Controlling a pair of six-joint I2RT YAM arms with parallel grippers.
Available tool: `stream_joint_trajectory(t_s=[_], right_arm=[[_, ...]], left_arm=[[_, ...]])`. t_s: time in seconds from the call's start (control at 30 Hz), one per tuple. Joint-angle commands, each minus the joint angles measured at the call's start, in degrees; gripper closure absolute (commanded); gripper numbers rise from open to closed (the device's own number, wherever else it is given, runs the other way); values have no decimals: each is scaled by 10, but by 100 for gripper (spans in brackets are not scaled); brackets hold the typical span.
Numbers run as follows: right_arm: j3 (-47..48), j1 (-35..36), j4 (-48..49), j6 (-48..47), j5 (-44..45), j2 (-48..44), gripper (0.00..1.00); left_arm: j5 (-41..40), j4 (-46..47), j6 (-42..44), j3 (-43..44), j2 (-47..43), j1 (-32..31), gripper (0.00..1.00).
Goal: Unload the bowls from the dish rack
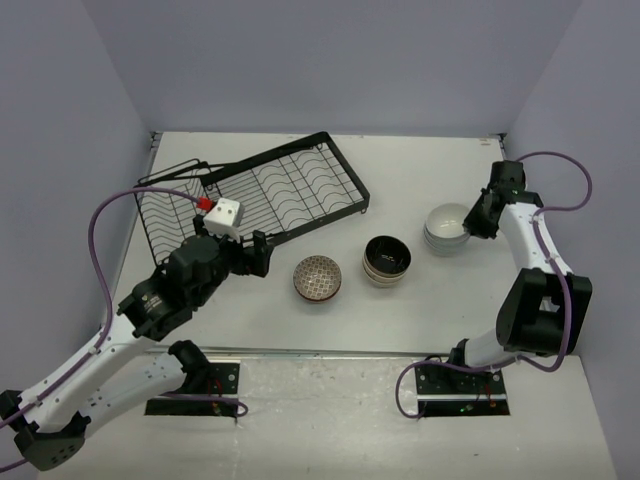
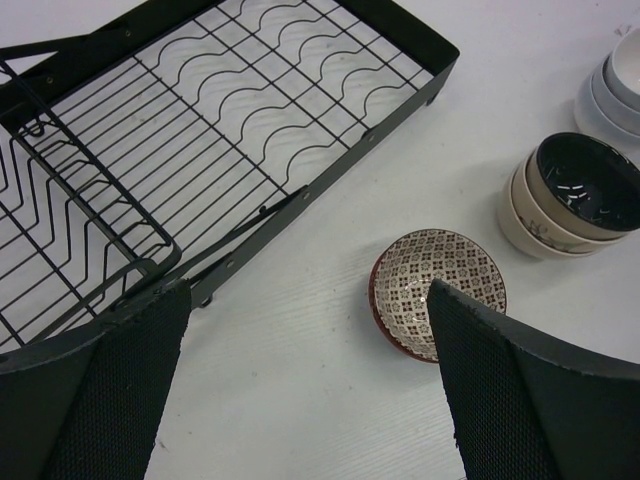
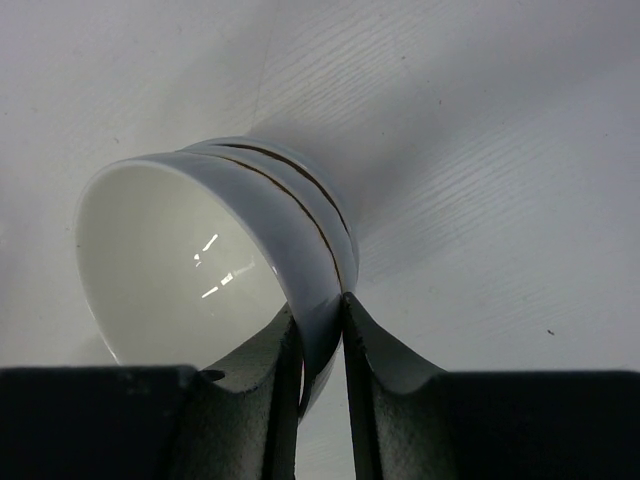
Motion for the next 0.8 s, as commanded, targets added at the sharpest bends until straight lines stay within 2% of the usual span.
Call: stream_joint_trajectory(t_s=[0.0, 0.2, 0.23, 0.3, 0.33, 0.47, 0.6, 0.77], right_arm=[[17, -2, -5, -6, 12, -25, 78], [3, -2, -6, -8, 21, -56, 79], [0, -2, -5, -8, 22, -58, 78], [-4, -2, -6, -8, 23, -58, 69], [-6, -2, -6, -7, 20, -55, 67], [-20, -2, -3, -4, 17, -57, 68], [-33, -2, 4, -2, 13, -68, 90], [-47, -2, 11, -1, 12, -67, 91]], left_arm=[[10, 21, 14, -4, -3, 7, 0], [21, 24, 17, -4, 1, 13, 0], [27, 25, 18, -4, 2, 14, 0], [35, 27, 19, -4, 4, 23, 0], [45, 29, 19, -5, 5, 26, 0], [58, 32, 21, -7, 6, 36, 0], [80, 38, 24, -9, 9, 50, 0], [120, 47, 26, -13, 13, 83, 0]])
